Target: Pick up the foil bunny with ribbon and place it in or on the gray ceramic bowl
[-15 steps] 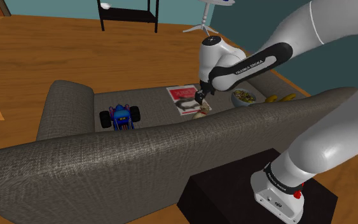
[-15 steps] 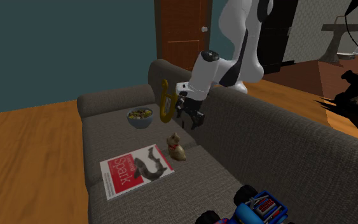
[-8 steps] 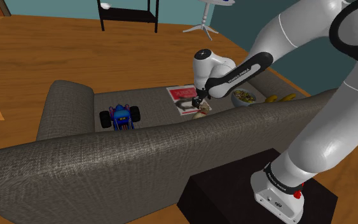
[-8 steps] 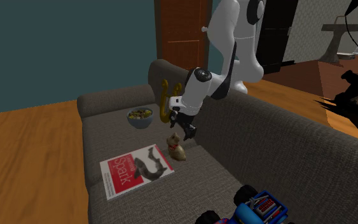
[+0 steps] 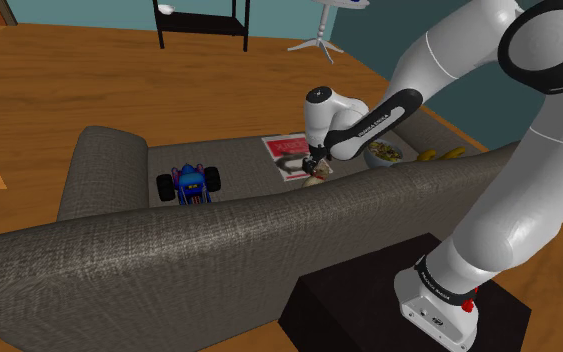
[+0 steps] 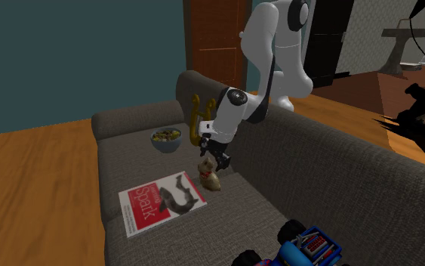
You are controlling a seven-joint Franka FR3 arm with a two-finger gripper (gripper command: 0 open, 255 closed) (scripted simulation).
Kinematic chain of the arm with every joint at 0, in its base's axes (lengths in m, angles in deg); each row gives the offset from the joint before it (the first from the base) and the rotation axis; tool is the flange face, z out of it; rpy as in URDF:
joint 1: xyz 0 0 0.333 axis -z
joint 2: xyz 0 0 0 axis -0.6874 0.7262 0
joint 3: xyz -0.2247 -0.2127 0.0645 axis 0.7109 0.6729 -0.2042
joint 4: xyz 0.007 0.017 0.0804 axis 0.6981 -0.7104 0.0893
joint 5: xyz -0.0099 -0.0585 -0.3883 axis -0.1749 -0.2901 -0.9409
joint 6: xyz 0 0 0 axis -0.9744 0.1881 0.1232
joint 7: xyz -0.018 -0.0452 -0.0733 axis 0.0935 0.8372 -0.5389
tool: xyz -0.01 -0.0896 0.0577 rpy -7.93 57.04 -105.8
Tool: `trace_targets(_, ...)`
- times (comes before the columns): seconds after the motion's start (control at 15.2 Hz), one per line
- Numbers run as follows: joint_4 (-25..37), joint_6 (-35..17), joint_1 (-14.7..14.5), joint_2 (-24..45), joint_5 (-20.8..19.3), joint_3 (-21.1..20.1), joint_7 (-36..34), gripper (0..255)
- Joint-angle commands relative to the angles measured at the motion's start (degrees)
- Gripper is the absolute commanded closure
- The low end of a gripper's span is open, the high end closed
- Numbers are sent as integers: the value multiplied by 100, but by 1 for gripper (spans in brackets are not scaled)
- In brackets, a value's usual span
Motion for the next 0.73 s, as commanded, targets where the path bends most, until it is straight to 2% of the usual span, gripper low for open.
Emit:
trace_targets(0.0, 1, -4, 0, 4, -5, 2, -3, 0)
trace_targets(0.2, 1, -3, 0, 4, -4, 2, -3, 0)
trace_targets(0.26, 1, -3, 0, 4, -4, 2, -3, 255)
trace_targets(0.66, 2, -3, 0, 4, -4, 2, -2, 255)
